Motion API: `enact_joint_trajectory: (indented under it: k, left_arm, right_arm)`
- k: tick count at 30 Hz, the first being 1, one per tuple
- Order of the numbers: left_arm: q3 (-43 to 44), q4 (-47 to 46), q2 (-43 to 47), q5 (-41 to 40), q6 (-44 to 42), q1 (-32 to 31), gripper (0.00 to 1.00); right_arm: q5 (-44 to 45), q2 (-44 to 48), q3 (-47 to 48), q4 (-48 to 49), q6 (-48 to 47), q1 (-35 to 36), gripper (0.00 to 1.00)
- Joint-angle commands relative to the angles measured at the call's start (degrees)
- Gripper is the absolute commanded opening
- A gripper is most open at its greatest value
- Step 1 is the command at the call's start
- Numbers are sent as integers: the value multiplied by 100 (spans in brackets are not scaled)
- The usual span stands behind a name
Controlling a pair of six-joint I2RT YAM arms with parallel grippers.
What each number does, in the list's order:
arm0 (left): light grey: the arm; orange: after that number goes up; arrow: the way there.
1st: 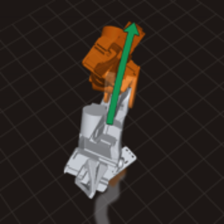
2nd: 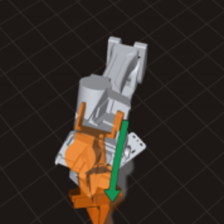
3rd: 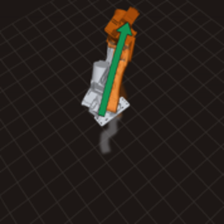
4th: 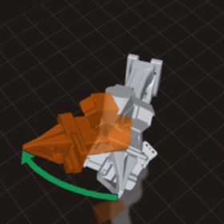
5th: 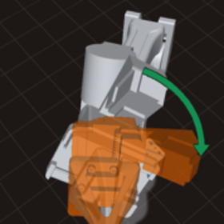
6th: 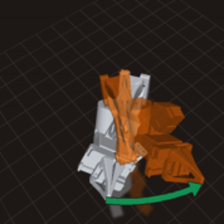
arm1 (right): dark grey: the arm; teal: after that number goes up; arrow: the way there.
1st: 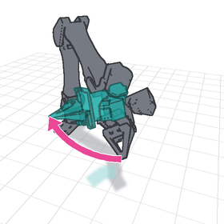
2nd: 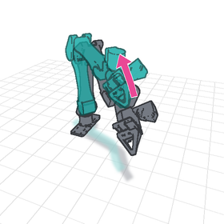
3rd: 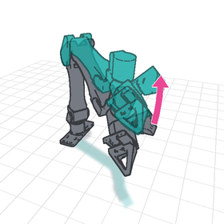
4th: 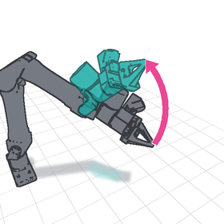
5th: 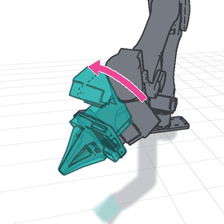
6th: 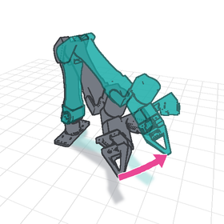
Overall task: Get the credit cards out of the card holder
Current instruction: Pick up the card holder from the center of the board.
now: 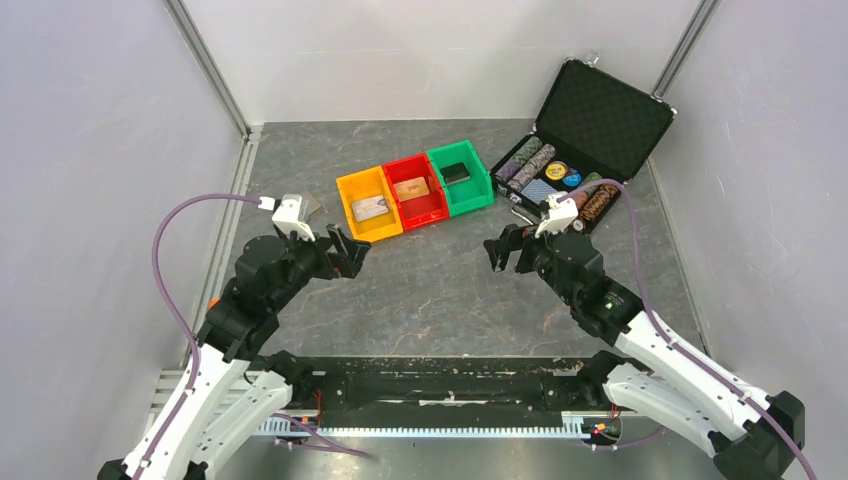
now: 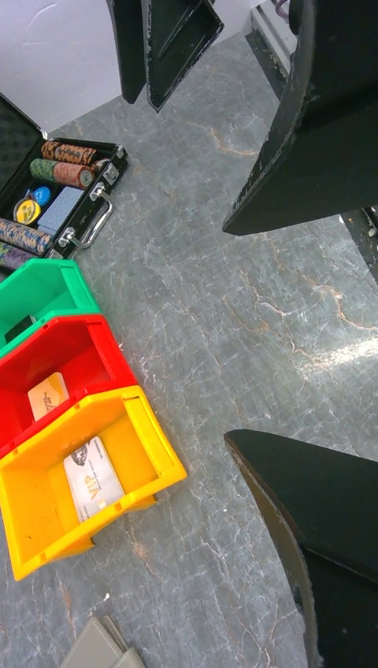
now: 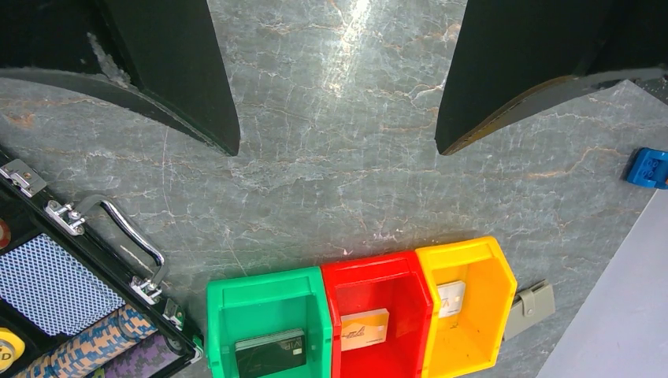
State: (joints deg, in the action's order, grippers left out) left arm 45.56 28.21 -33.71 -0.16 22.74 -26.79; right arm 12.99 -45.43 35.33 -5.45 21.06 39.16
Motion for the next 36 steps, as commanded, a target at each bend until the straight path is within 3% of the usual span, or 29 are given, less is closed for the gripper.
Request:
enact_joint_trajectory:
  k: [1,13,18,23,28,32,36]
  left_arm:
    - [-38,-201,-2,-245,-218,20,100]
    - [-157,-124,-327,-1300,-365,24,100]
    - [207,22,-1241,-2241,-436,162,100]
    - [1058,349,-2364,-3058,146,542,99]
    - [1686,198,-3255,-2971,-141,1145,98]
    - [2260,409,-4027,-2154,323,2127,95]
    - [2568,319,-4701,-1921,625,2548,90]
  right_arm:
    - [83,97,220,118,56,14,98]
    - [-197,440,-97,580,45,11,98]
    - [-445,825,-538,1037,56,17,98]
    - [-551,1047,-660,1061,-27,13,98]
    - [-793,1221,-581,1037,-125,15,98]
    - [-1051,1501,-644,1129,-287,13,98]
    - [-1281,1785,-738,1295,-407,13,98]
